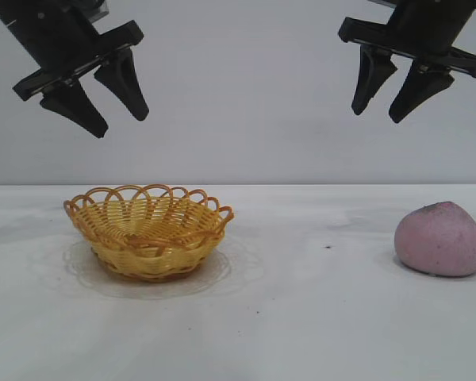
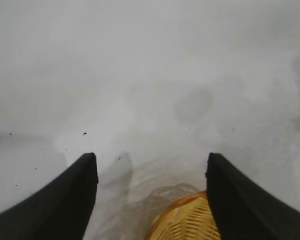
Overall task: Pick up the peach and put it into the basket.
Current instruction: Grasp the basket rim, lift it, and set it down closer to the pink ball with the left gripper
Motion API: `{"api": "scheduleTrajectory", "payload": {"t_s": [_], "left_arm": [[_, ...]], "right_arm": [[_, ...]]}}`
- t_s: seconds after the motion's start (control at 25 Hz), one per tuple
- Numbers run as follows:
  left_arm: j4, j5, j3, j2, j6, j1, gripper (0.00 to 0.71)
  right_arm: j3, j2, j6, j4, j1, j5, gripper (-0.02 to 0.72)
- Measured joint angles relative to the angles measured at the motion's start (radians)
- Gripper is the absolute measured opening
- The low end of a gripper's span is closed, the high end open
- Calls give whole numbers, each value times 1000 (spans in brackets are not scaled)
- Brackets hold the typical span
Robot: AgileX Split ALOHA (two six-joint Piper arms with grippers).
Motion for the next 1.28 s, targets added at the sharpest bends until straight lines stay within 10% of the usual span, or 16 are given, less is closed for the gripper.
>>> {"api": "scheduleTrajectory", "payload": {"t_s": [0.76, 1.28], "left_arm": [[111, 107, -34, 0, 0, 0, 414], [487, 604, -348, 143, 0, -65, 414]], "right_arm": [[0, 0, -17, 4, 1, 0, 389], [0, 0, -17, 8, 1, 17, 389]]}}
